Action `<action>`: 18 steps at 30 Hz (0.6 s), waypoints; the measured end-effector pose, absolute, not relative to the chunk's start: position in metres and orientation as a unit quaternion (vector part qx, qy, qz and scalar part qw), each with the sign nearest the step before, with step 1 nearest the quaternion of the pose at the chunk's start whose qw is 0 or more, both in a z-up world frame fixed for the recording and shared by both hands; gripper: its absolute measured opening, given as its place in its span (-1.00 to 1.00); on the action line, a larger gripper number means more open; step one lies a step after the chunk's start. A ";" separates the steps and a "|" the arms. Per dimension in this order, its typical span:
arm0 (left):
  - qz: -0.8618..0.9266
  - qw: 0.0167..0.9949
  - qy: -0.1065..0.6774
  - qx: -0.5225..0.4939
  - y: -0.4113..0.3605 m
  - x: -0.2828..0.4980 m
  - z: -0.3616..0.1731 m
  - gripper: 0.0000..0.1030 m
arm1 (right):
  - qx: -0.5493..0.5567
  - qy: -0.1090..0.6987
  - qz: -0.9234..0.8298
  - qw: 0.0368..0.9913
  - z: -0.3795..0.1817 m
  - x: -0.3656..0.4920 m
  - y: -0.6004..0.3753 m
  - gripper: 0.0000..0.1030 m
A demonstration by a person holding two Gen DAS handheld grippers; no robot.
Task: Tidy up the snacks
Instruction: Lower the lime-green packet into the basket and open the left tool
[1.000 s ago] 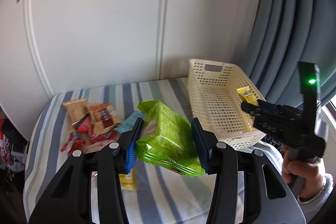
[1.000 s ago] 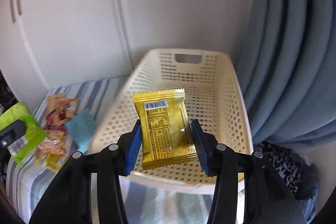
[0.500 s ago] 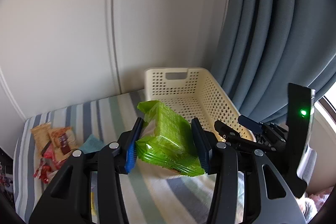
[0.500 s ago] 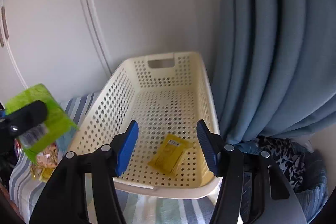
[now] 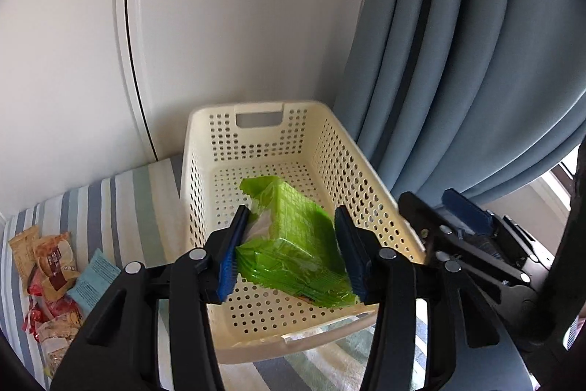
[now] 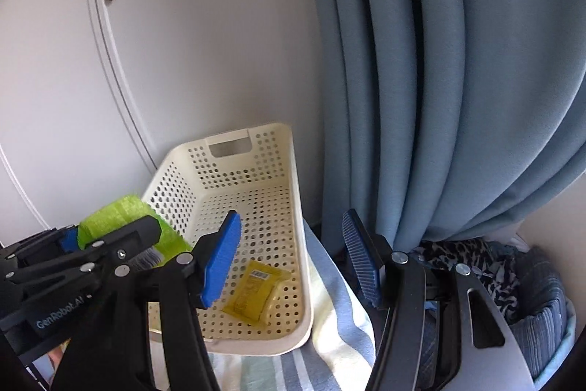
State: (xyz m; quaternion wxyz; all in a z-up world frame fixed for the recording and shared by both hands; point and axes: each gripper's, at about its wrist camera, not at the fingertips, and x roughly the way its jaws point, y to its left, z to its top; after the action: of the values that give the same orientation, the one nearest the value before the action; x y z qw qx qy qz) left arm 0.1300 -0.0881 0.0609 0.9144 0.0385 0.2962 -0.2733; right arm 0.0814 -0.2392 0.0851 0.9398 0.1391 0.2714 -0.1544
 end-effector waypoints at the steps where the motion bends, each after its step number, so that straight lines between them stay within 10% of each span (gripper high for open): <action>1: -0.270 0.915 0.298 0.035 -0.087 0.132 0.060 0.30 | 0.142 0.272 -0.156 0.939 0.084 0.082 -0.241 0.13; 18: -0.204 0.943 0.262 0.006 -0.037 0.110 0.073 0.93 | 0.139 0.263 -0.120 0.947 0.080 0.082 -0.221 0.29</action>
State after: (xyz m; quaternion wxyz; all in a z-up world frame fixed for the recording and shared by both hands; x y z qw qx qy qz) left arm 0.1101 -0.0371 0.0726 0.9433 0.0057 0.2617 -0.2042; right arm 0.0817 -0.2214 0.0799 0.9472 0.1392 0.2626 -0.1205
